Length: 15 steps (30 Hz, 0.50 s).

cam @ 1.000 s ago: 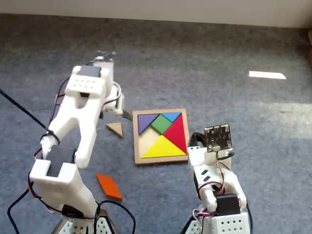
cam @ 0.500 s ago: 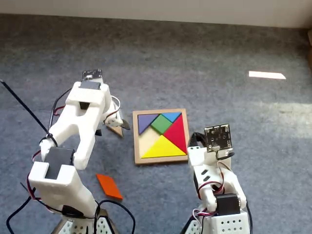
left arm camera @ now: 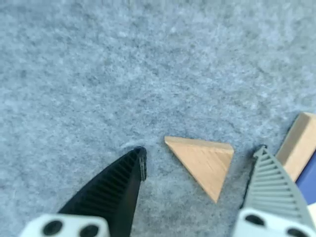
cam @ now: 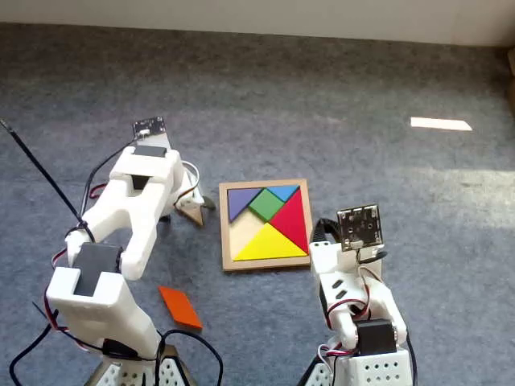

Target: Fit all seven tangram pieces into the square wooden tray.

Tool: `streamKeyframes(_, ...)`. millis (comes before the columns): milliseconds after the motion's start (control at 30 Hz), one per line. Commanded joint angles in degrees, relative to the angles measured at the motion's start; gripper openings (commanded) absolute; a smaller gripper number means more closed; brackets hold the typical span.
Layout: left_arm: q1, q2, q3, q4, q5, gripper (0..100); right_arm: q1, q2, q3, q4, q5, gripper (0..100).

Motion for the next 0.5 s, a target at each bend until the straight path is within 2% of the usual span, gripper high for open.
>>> streamKeyframes(0, -0.7, -2.9, -0.5, -1.5, 0.6, 31, 0.3, -0.5, 5.8, -1.5, -0.3, 2.0)
streamKeyframes(200, -0.6, 2.4, -5.1, -1.0, -2.7, 21, 0.3, -0.5, 5.8, -1.5, -0.3, 2.0)
streamKeyframes(467, -0.6, 10.2, -15.6, 8.2, -2.9, 20, 0.3, -0.5, 5.8, -1.5, -0.3, 2.0)
